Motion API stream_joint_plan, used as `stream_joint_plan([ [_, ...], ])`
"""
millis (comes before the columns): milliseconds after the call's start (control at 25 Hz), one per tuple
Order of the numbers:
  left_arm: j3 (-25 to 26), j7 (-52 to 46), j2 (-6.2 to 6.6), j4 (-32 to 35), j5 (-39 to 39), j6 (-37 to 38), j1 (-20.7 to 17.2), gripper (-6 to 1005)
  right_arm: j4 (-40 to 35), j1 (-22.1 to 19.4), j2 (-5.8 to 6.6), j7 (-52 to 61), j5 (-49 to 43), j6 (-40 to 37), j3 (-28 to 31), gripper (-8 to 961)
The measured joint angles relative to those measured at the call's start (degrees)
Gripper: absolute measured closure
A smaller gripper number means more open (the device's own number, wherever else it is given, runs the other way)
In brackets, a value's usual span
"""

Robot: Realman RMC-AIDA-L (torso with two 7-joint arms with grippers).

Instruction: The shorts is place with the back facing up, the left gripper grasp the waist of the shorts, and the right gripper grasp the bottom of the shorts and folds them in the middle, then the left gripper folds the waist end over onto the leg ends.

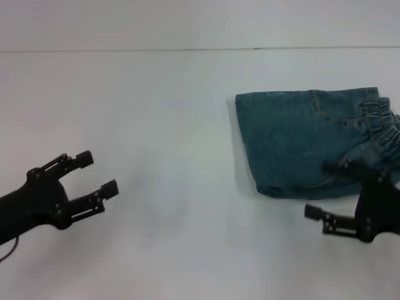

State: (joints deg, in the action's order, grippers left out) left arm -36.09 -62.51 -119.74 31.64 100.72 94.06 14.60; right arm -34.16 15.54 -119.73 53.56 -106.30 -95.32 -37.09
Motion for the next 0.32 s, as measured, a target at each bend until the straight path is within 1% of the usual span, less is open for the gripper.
stream_joint_plan([
  [200, 2.2, 0.0, 0.37, 1.3, 1.7, 0.7, -1.1, 127, 1.9, -0.7, 0.04, -3.5, -0.8, -0.7, 0.2, 9],
  [320, 3.2, -0.1, 0.96, 2.0, 1.9, 0.7, -1.4, 127, 2.3, -1.5, 0.08, -4.9, -0.7, -1.1, 0.7, 9],
])
